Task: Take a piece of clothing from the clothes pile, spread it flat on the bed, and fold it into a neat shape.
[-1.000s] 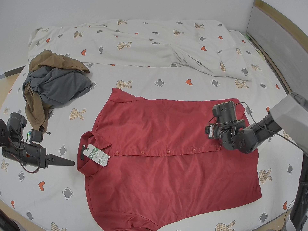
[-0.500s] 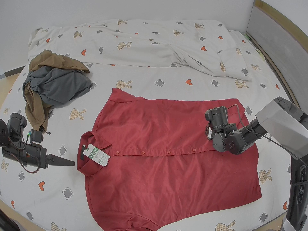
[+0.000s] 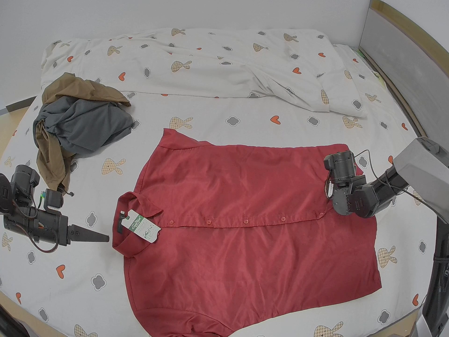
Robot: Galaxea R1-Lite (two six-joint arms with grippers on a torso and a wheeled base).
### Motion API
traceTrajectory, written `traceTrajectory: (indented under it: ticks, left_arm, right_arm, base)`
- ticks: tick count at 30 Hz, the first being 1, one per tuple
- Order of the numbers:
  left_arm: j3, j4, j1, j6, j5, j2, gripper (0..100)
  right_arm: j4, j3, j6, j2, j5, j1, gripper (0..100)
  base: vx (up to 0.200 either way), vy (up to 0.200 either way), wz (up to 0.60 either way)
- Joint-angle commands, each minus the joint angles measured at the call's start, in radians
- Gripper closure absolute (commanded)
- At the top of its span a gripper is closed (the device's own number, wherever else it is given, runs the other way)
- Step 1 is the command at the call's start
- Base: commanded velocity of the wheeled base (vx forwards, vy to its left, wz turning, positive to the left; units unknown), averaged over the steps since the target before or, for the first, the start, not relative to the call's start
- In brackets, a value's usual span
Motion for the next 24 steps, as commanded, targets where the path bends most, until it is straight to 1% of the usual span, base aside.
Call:
traceTrajectory:
  ticks: [1,8,9,13,19,23,24]
  left_arm:
    - [0.0,0.0,0.001,0.0,0.0,0.003,0]
    - [-0.001,0.0,0.001,0.0,0.0,0.006,0]
    - [-0.001,0.0,0.001,0.0,0.0,0.006,0]
    - [-0.001,0.0,0.001,0.0,0.0,0.003,0]
    - [-0.003,0.0,0.001,0.0,0.0,0.003,0]
    - [-0.005,0.0,0.001,0.0,0.0,0.006,0]
    - [-0.005,0.0,0.001,0.0,0.0,0.007,0]
  right_arm:
    - [-0.001,0.107,0.005,-0.123,-0.005,-0.032,0]
    - [-0.002,0.325,0.019,-0.282,-0.003,-0.064,0]
    - [-0.002,0.325,0.019,-0.282,-0.003,-0.064,0]
    - [-0.002,0.388,0.055,-0.304,-0.003,-0.107,0]
    - [-0.002,0.452,0.074,-0.366,-0.003,-0.15,0]
    - [-0.002,0.481,0.078,-0.412,0.005,-0.167,0]
    - [-0.001,0.5,0.086,-0.445,0.017,-0.173,0]
  base:
    - [0.0,0.0,0.0]
    - [0.0,0.0,0.0]
    - [0.0,0.0,0.0]
    - [0.0,0.0,0.0]
    - [0.0,0.0,0.0]
    - [0.0,0.0,0.0]
    - [0.0,0.0,0.0]
